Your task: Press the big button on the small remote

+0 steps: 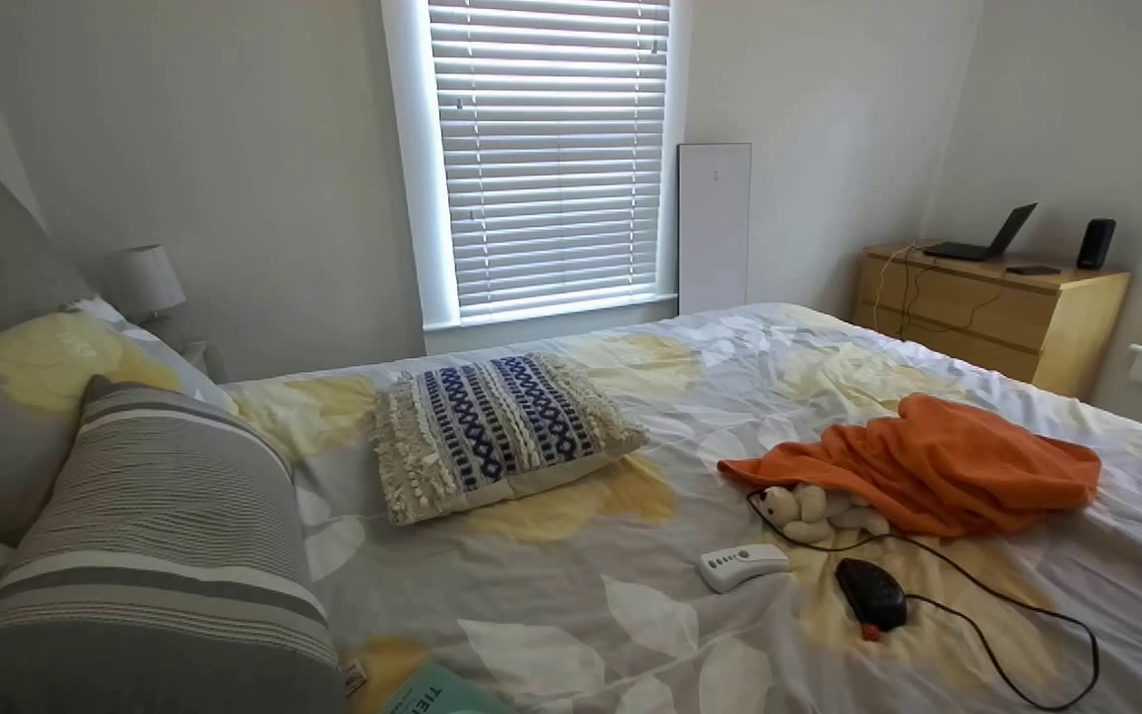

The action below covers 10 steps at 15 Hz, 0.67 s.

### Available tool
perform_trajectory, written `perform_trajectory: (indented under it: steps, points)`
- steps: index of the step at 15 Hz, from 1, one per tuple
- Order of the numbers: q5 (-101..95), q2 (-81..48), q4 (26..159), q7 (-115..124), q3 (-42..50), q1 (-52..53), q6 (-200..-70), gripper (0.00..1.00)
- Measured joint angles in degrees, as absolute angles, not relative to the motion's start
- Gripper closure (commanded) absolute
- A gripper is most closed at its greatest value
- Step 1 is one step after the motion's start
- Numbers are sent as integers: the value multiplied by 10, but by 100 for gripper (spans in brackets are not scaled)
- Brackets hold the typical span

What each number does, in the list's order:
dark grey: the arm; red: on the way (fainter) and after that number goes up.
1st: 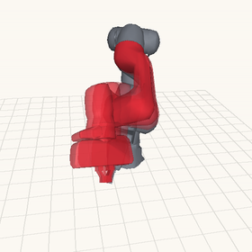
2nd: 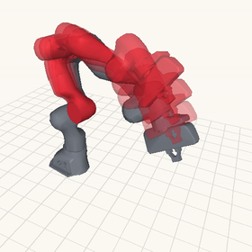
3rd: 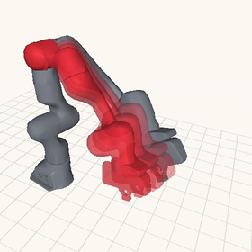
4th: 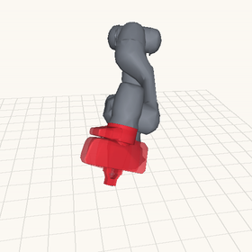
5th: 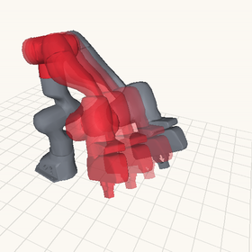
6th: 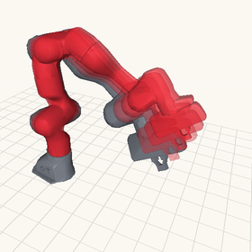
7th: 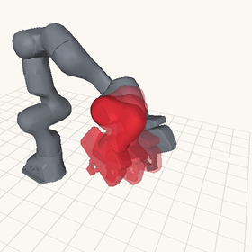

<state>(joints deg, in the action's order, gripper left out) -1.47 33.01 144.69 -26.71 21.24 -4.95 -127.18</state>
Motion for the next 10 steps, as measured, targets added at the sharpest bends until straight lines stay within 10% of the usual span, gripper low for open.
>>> perform_trajectory:
  steps: [10]
  points:
    - [27,143,1436,-173,100,-7,-1429,0]
